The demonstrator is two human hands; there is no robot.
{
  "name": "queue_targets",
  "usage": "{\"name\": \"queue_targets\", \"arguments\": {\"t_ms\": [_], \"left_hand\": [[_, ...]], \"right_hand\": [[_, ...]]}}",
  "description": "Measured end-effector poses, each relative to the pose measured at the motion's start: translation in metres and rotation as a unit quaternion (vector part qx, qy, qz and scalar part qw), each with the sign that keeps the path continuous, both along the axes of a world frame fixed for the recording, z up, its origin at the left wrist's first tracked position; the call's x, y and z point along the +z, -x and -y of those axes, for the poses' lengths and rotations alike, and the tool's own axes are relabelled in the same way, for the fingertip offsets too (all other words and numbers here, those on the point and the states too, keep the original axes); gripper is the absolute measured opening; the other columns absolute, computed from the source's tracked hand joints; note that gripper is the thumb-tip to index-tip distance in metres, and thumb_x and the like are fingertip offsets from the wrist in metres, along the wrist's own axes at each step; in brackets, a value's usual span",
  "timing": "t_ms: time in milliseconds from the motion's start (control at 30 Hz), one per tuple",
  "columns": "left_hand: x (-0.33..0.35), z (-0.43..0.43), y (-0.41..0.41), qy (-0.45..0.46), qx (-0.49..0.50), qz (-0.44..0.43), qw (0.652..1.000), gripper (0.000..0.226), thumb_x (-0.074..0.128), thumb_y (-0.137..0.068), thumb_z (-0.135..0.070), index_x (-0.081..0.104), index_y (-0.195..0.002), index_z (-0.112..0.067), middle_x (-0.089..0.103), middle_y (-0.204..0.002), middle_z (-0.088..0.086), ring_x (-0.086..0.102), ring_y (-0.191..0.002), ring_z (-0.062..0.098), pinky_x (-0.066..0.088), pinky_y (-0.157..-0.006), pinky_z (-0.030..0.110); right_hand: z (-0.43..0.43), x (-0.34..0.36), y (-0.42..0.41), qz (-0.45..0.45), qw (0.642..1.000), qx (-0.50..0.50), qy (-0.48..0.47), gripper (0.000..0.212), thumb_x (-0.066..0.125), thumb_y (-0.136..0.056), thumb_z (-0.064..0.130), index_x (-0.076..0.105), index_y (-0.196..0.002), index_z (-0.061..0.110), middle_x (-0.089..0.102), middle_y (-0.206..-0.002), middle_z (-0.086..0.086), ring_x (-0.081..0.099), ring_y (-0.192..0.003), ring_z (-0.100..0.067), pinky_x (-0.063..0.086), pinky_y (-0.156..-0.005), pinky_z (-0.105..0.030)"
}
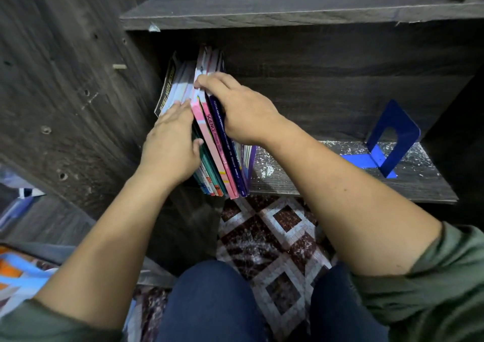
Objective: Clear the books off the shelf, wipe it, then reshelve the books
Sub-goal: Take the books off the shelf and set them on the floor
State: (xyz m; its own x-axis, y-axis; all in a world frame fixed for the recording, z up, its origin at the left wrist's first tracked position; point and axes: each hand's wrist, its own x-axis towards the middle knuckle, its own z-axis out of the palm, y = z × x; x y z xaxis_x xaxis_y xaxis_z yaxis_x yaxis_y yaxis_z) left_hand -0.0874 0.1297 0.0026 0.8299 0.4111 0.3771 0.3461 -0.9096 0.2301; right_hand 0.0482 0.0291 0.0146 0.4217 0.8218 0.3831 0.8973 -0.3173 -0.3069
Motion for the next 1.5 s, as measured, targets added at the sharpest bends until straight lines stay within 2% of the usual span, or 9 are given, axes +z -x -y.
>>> {"name": "queue_targets", "arguments": {"t_ms": [100, 267, 400, 600, 733, 900, 1033, 1300, 1500], "left_hand": [[-0.002, 0.005, 0.002, 0.011, -0.003, 0.031, 0.999, 0.071, 0.071, -0.079, -0.026, 0.041, -0.139, -0.005, 0.043, -0.143, 0.017, 0.032, -0.139, 0.034, 0.027, -0.115, 0.044], [-0.016, 0.025, 0.011, 0.105, 0.093, 0.055, 0.989, 0.117, 0.079, -0.07, -0.038, 0.003, -0.154, -0.008, -0.005, -0.159, 0.021, 0.0, -0.146, 0.037, 0.011, -0.118, 0.044], [-0.02, 0.027, -0.001, 0.197, 0.077, 0.076, 0.974, 0.135, 0.083, -0.064, -0.053, -0.01, -0.153, -0.011, 0.012, -0.158, 0.014, 0.021, -0.144, 0.028, 0.027, -0.114, 0.039], [-0.027, 0.042, -0.018, 0.136, 0.077, 0.098, 0.983, 0.113, 0.078, -0.071, -0.052, 0.009, -0.153, -0.014, 0.027, -0.151, 0.007, 0.04, -0.133, 0.027, 0.038, -0.104, 0.042], [-0.042, 0.052, -0.031, 0.22, 0.085, 0.147, 0.961, 0.13, 0.085, -0.061, -0.053, -0.006, -0.151, -0.029, 0.045, -0.141, -0.003, 0.052, -0.123, 0.019, 0.042, -0.1, 0.04], [-0.064, 0.055, -0.048, 0.202, 0.063, 0.096, 0.973, 0.106, 0.084, -0.056, -0.059, 0.035, -0.141, -0.016, 0.042, -0.132, 0.004, 0.042, -0.122, 0.018, 0.044, -0.101, 0.044], [-0.071, 0.064, -0.062, 0.184, 0.041, 0.081, 0.979, 0.105, 0.082, -0.057, -0.059, 0.036, -0.141, -0.015, 0.046, -0.134, 0.005, 0.044, -0.124, 0.021, 0.042, -0.103, 0.043], [-0.09, 0.095, -0.081, 0.149, 0.018, 0.004, 0.989, 0.103, 0.082, -0.061, -0.054, 0.035, -0.144, -0.017, 0.047, -0.14, 0.002, 0.044, -0.127, 0.024, 0.036, -0.108, 0.036], [-0.114, 0.12, -0.091, 0.064, -0.028, -0.07, 0.995, 0.092, 0.081, -0.067, -0.05, 0.038, -0.143, -0.02, 0.046, -0.139, 0.0, 0.041, -0.125, 0.023, 0.033, -0.106, 0.035]], "right_hand": [[0.002, -0.001, 0.003, 0.03, 0.999, -0.012, 0.011, 0.075, 0.06, -0.083, 0.015, 0.027, -0.145, 0.039, 0.027, -0.153, 0.008, 0.053, -0.118, -0.026, 0.048, -0.089, -0.043], [0.009, 0.002, 0.006, 0.102, 0.994, -0.015, 0.022, 0.067, 0.048, -0.088, 0.009, 0.025, -0.149, 0.026, 0.016, -0.16, 0.001, 0.021, -0.145, -0.025, 0.03, -0.113, -0.041], [0.012, 0.013, 0.01, 0.104, 0.994, 0.008, 0.044, 0.066, 0.053, -0.085, 0.01, 0.03, -0.146, 0.019, 0.029, -0.155, -0.001, 0.044, -0.132, -0.024, 0.041, -0.1, -0.038], [0.034, 0.032, -0.002, 0.116, 0.991, 0.016, 0.065, 0.062, 0.044, -0.095, 0.02, 0.022, -0.151, 0.035, 0.043, -0.138, -0.008, 0.059, -0.107, -0.035, 0.049, -0.084, -0.041], [0.058, 0.036, -0.015, 0.171, 0.979, -0.025, 0.105, 0.061, 0.043, -0.097, 0.013, 0.024, -0.15, 0.037, 0.039, -0.135, -0.015, 0.058, -0.1, -0.039, 0.045, -0.076, -0.042], [0.087, 0.033, -0.027, 0.159, 0.978, -0.048, 0.129, 0.046, 0.048, -0.096, 0.014, 0.043, -0.14, 0.027, 0.036, -0.14, -0.017, 0.058, -0.102, -0.044, 0.05, -0.081, -0.047], [0.117, 0.025, -0.032, 0.144, 0.979, -0.085, 0.118, 0.039, 0.046, -0.096, 0.016, 0.048, -0.134, 0.021, 0.034, -0.142, -0.016, 0.057, -0.103, -0.046, 0.049, -0.08, -0.046], [0.188, -0.038, -0.054, 0.046, 0.984, -0.166, 0.034, 0.039, 0.056, -0.091, 0.012, 0.057, -0.126, 0.029, 0.04, -0.142, -0.008, 0.056, -0.112, -0.038, 0.046, -0.078, -0.039], [0.25, -0.115, -0.061, -0.11, 0.969, -0.22, 0.004, 0.051, 0.056, -0.082, 0.002, 0.055, -0.127, 0.027, 0.047, -0.134, -0.004, 0.053, -0.117, -0.03, 0.047, -0.097, -0.046]]}}
